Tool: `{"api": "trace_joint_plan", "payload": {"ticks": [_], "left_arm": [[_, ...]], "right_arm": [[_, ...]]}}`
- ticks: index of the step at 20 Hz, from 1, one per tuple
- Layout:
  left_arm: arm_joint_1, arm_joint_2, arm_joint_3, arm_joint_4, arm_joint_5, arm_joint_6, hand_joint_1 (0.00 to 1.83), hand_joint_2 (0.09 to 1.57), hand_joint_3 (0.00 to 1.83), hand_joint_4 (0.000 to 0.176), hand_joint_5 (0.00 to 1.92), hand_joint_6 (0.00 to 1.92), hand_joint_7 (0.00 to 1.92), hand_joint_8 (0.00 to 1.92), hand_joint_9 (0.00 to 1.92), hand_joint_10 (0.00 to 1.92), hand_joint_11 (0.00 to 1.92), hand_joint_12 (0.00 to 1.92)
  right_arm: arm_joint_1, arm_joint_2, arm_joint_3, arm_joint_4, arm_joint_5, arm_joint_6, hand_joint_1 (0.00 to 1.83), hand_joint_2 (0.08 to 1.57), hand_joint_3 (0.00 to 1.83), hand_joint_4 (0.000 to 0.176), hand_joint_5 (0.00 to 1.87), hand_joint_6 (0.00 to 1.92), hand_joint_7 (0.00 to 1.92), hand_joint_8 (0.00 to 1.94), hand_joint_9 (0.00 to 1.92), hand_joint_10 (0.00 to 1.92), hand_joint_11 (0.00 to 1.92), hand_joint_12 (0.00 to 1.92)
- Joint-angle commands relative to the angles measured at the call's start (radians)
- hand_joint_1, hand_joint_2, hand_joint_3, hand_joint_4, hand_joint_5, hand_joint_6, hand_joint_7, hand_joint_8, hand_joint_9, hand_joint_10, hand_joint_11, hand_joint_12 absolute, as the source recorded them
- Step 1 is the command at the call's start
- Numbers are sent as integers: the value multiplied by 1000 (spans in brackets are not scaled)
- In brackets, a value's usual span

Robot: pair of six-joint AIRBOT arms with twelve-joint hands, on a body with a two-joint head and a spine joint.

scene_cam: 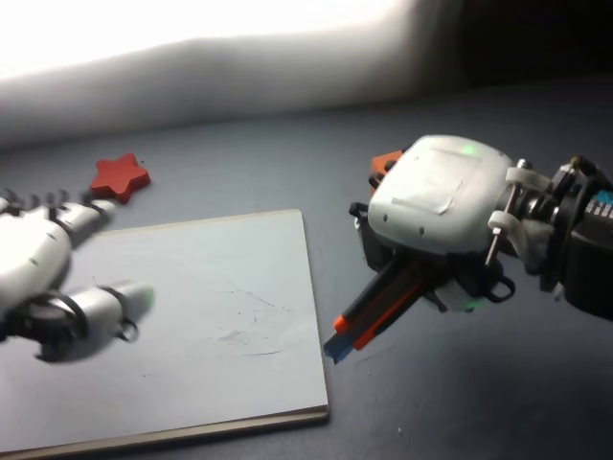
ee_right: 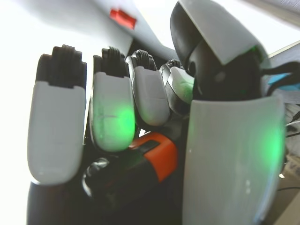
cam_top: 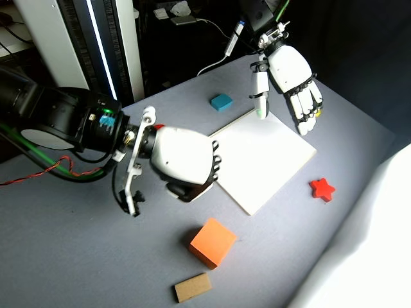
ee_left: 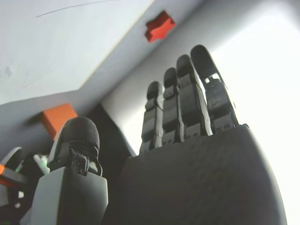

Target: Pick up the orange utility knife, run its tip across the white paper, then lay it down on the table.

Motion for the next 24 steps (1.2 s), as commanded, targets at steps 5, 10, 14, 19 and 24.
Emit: {"api": "trace_joint_plan", "payload": {"ticks": [5, 10, 14, 19, 24], "left_arm": [[-46, -23, -25, 57, -64, 44, 106, 1327, 1, 44, 151, 1, 208, 1, 269, 2, 0, 1015], [-106, -71, -39, 57, -53, 96, 95, 1327, 1, 43, 158, 3, 217, 2, 278, 4, 0, 1026], [-104, -71, -63, 57, -54, 105, 84, 1328, 1, 41, 170, 4, 227, 3, 290, 7, 0, 1051], [-101, -71, -88, 57, -89, 108, 78, 1332, 1, 49, 143, 1, 217, 5, 280, 3, 0, 1018], [-135, -86, -91, 56, -91, 131, 88, 1327, 0, 43, 175, 8, 241, 5, 305, 9, 0, 1043]], "right_arm": [[-33, 5, -1, 0, 123, -4, 1466, 933, 802, 176, 1228, 1921, 1435, 1941, 1574, 1921, 1595, 1921], [-75, 5, -1, 0, 160, -4, 1172, 733, 1265, 0, 741, 1804, 932, 1941, 1145, 1921, 1093, 1921], [-92, 18, -6, -5, 170, -6, 1071, 1129, 541, 0, 562, 1654, 582, 1905, 679, 1921, 702, 1921], [-97, 59, -30, -13, 171, -4, 749, 1189, 151, 0, 16, 916, 76, 848, 23, 1494, 51, 1921], [-96, 133, -91, -13, 172, 10, 416, 1129, 31, 0, 0, 13, 4, 7, 3, 56, 0, 85]]}}
